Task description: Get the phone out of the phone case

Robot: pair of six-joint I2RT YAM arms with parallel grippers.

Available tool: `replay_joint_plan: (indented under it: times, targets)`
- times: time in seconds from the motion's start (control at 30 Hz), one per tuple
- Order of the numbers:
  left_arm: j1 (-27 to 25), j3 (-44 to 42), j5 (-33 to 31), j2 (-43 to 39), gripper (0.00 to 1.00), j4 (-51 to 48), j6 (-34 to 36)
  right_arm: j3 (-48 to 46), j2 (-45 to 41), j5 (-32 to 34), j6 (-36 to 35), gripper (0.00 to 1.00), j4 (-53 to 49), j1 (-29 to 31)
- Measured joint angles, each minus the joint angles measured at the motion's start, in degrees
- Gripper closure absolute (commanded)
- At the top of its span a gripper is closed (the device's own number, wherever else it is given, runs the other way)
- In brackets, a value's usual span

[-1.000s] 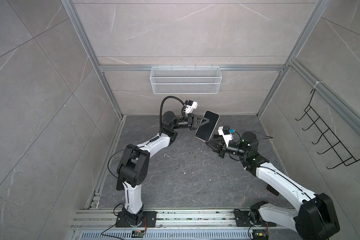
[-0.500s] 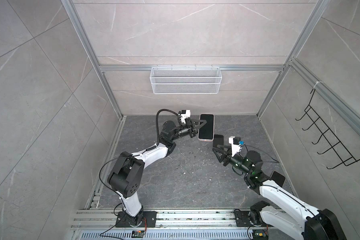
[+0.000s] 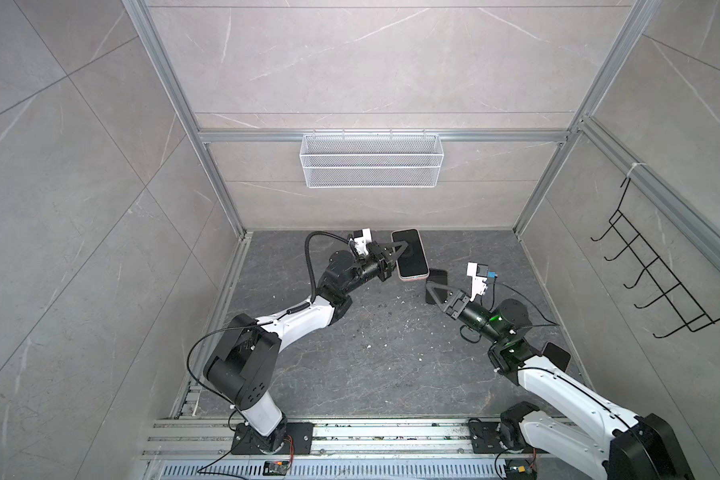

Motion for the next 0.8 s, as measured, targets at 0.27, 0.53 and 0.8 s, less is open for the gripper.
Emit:
replay_joint_plan:
  times: [0.27,0.53,0.8]
  targets:
    - [-0.4,0.0,-0.3,0.4,1.0,0.6,0.0,0.7,3.7,-0.5,2.8,0.4,3.4,0.3]
    - [-0.4,0.0,-0.5,0.7,1.0,0.7,0.0,1.1,6.4,-0.4,3.2,0.4,5.6,0.3]
    - [-0.5,0.1,-1.5,1.5,1.0,1.6,0.1,1.5,9.8,-0.4,5.1,0.41,9.6,0.3]
